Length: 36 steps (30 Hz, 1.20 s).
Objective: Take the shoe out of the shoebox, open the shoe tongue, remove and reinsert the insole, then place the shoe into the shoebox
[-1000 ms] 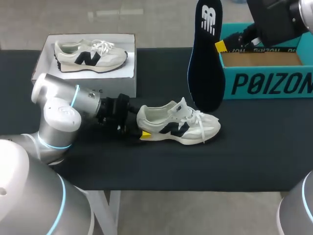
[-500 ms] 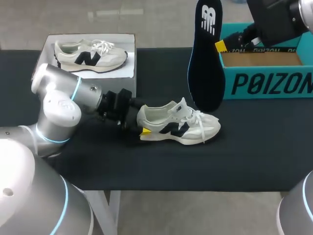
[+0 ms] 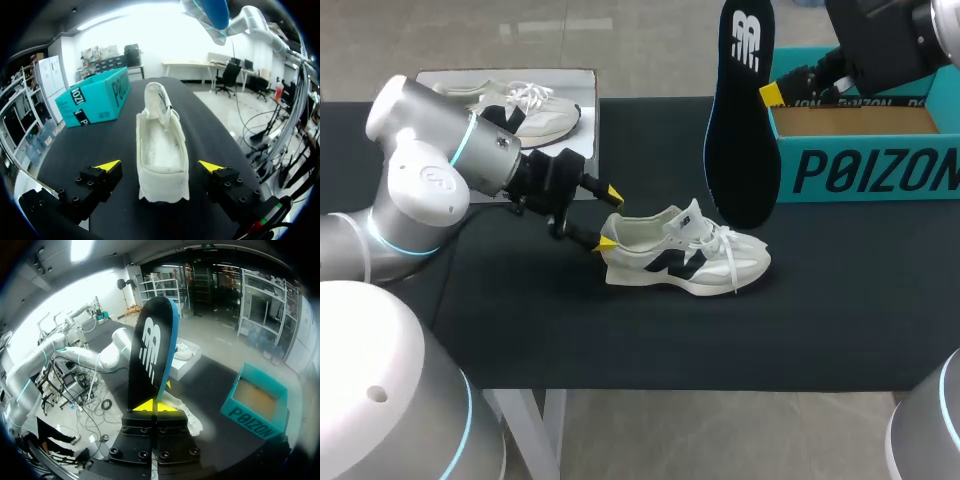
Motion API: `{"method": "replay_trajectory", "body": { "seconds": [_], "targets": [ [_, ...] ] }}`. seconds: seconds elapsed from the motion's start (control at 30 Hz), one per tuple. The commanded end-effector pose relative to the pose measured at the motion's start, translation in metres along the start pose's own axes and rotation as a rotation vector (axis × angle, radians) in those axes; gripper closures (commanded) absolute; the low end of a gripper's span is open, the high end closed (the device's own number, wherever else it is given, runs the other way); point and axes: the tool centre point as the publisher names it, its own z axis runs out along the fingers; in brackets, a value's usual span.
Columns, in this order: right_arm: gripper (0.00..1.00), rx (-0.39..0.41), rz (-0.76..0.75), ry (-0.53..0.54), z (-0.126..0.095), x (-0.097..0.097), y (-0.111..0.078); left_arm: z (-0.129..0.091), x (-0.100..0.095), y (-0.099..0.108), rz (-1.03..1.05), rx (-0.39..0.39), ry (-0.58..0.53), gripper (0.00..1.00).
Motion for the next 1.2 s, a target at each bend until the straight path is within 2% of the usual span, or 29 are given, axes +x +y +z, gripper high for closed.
{"method": "replay_trajectory", "body": {
  "seconds": [0.03,0.27,0.33,0.47,0.6,0.63,0.67,0.73,0.9,1.0,1.2],
  "targets": [
    [1.00,0.005,0.001,-0.001,0.002,0.000,0.002,-0.005,-0.001,-0.002,-0.001,-0.030,0.010,0.00],
    [1.00,0.005,0.001,-0.001,0.002,0.000,0.002,-0.005,-0.001,-0.002,-0.001,-0.030,0.010,0.00],
    [1.00,0.005,0.001,-0.001,0.002,0.000,0.002,-0.001,-0.004,-0.009,-0.031,-0.100,0.003,0.00],
    [1.00,0.005,0.001,-0.001,0.002,0.000,0.002,-0.011,-0.003,-0.034,-0.061,-0.285,0.031,0.00],
    [1.00,0.005,0.001,-0.001,0.002,0.000,0.002,-0.024,0.000,-0.053,-0.100,-0.402,0.012,0.00],
    [1.00,0.005,0.001,-0.001,0.002,0.000,0.002,-0.025,0.001,-0.054,-0.100,-0.409,0.005,0.00],
    [1.00,0.005,0.001,-0.001,0.002,0.000,0.002,-0.026,0.000,-0.055,-0.108,-0.486,-0.015,0.00],
    [1.00,0.005,0.001,-0.001,0.002,0.000,0.002,-0.024,-0.004,-0.061,-0.081,-0.517,-0.025,0.00],
    [1.00,0.005,0.001,-0.001,0.002,0.000,0.002,-0.014,-0.019,-0.056,-0.037,-0.597,-0.034,0.00],
    [1.00,0.005,0.001,-0.001,0.002,0.000,0.002,-0.002,-0.027,-0.051,-0.024,-0.693,-0.037,0.00],
    [1.00,0.005,0.001,-0.001,0.002,0.000,0.002,0.018,-0.043,-0.034,-0.042,-0.723,0.012,0.00]
  ]
}}
